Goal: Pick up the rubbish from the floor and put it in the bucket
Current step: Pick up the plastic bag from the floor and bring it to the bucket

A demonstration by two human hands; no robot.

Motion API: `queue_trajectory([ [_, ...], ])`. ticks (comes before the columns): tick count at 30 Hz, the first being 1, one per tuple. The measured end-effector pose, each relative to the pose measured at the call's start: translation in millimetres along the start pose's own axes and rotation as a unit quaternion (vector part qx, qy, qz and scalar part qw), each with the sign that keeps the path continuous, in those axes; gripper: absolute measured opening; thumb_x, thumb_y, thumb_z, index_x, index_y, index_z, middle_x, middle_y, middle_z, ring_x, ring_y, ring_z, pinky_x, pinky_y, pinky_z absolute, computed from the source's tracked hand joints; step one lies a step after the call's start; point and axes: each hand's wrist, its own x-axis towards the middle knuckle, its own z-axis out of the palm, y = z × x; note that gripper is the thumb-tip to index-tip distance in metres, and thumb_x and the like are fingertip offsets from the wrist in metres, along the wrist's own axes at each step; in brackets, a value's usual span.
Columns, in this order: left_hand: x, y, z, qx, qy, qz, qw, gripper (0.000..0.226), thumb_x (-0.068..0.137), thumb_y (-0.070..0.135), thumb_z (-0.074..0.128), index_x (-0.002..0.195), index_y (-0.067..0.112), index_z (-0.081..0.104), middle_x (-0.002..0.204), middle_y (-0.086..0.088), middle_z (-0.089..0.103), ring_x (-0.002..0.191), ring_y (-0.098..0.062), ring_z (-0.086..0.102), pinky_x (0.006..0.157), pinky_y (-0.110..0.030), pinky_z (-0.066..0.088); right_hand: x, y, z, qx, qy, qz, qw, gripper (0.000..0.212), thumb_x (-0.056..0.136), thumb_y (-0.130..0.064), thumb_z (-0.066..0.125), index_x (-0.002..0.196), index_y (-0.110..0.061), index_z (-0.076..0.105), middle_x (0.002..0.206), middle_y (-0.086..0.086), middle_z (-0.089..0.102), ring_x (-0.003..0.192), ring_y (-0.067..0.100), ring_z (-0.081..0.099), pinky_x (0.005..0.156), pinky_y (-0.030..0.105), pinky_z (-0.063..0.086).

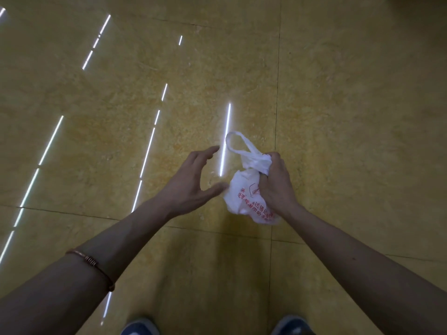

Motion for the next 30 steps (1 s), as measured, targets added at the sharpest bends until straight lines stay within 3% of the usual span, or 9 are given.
queue_trajectory([
  [3, -14, 46, -30, -0.033, -0.072, -0.002, 0.997, 0.093, 0.069, 0.056, 0.068, 0.143, 0.049, 0.012, 0.141, 0.008, 0.032, 0.125, -0.006, 0.037, 0.101, -0.026, 0.034, -20, -47, -24, 0.050, -0.014, 0.016, 0.999, 0.020, 0.093, -0.005, 0.041, 0.104, -0.022, 0.040, 0.112, 0.010, 0.053, 0.090, 0.018, 0.051, 0.055, 0.013, 0.034],
  [7, -30, 114, -78, -0.027, -0.083, 0.011, 0.996, 0.090, 0.071, 0.048, 0.070, 0.142, 0.048, 0.014, 0.144, 0.009, 0.035, 0.127, -0.006, 0.034, 0.103, -0.024, 0.029, -49, -125, -66, 0.130, -0.044, 0.043, 0.990, 0.018, 0.092, -0.009, 0.044, 0.107, -0.018, 0.049, 0.097, 0.002, 0.060, 0.078, 0.015, 0.057, 0.058, 0.021, 0.040],
  [9, -37, 151, -102, -0.013, -0.063, 0.019, 0.998, 0.084, 0.075, 0.045, 0.068, 0.140, 0.047, 0.016, 0.145, 0.008, 0.038, 0.130, -0.007, 0.034, 0.106, -0.025, 0.028, -64, -166, -95, 0.199, -0.067, 0.073, 0.975, 0.011, 0.092, -0.011, 0.048, 0.096, -0.019, 0.054, 0.079, -0.002, 0.060, 0.064, 0.011, 0.055, 0.056, 0.024, 0.043],
  [11, -40, 190, -127, -0.012, -0.032, 0.024, 0.999, 0.078, 0.077, 0.040, 0.069, 0.140, 0.044, 0.024, 0.142, 0.007, 0.044, 0.129, -0.009, 0.038, 0.105, -0.025, 0.030, -76, -206, -126, 0.264, -0.093, 0.103, 0.954, 0.004, 0.087, -0.018, 0.055, 0.088, -0.016, 0.058, 0.076, 0.002, 0.061, 0.068, 0.017, 0.058, 0.063, 0.032, 0.046],
  [13, -42, 231, -153, -0.010, 0.006, 0.029, 1.000, 0.069, 0.079, 0.034, 0.070, 0.139, 0.038, 0.036, 0.135, 0.008, 0.050, 0.122, -0.008, 0.043, 0.099, -0.023, 0.033, -89, -247, -161, 0.312, -0.131, 0.118, 0.934, 0.018, 0.079, -0.025, 0.058, 0.091, -0.011, 0.061, 0.073, 0.003, 0.063, 0.069, 0.019, 0.060, 0.065, 0.033, 0.047],
  [18, -46, 326, -219, -0.045, 0.074, 0.053, 0.995, 0.041, 0.078, 0.021, 0.073, 0.117, 0.025, 0.060, 0.114, 0.010, 0.059, 0.104, -0.008, 0.055, 0.091, -0.026, 0.043, -127, -342, -248, 0.256, -0.255, 0.000, 0.932, 0.009, 0.085, -0.003, 0.066, 0.090, -0.009, 0.061, 0.073, 0.001, 0.063, 0.068, 0.014, 0.062, 0.055, 0.019, 0.047],
  [22, -59, 394, -267, -0.076, 0.077, 0.089, 0.990, 0.034, 0.079, 0.021, 0.073, 0.109, 0.033, 0.061, 0.110, 0.006, 0.058, 0.100, -0.008, 0.057, 0.086, -0.027, 0.048, -150, -402, -301, 0.198, -0.185, 0.005, 0.963, 0.036, 0.081, -0.001, 0.069, 0.112, -0.011, 0.053, 0.091, 0.002, 0.066, 0.083, 0.016, 0.066, 0.065, 0.025, 0.052],
  [25, -73, 445, -308, -0.092, 0.088, 0.122, 0.984, 0.034, 0.082, 0.027, 0.069, 0.111, 0.040, 0.056, 0.114, 0.004, 0.051, 0.102, -0.001, 0.054, 0.085, -0.020, 0.049, -163, -452, -333, 0.177, -0.122, -0.013, 0.977, 0.036, 0.080, -0.002, 0.069, 0.112, -0.012, 0.056, 0.097, 0.008, 0.069, 0.086, 0.022, 0.069, 0.074, 0.036, 0.055],
  [30, -98, 517, -384, -0.070, 0.121, 0.180, 0.974, 0.043, 0.086, 0.030, 0.063, 0.124, 0.041, 0.047, 0.122, 0.006, 0.042, 0.107, 0.001, 0.049, 0.086, -0.017, 0.046, -181, -539, -382, 0.168, 0.032, -0.036, 0.985, 0.013, 0.082, -0.017, 0.067, 0.092, -0.024, 0.061, 0.086, 0.002, 0.070, 0.070, 0.015, 0.064, 0.052, 0.025, 0.046],
])
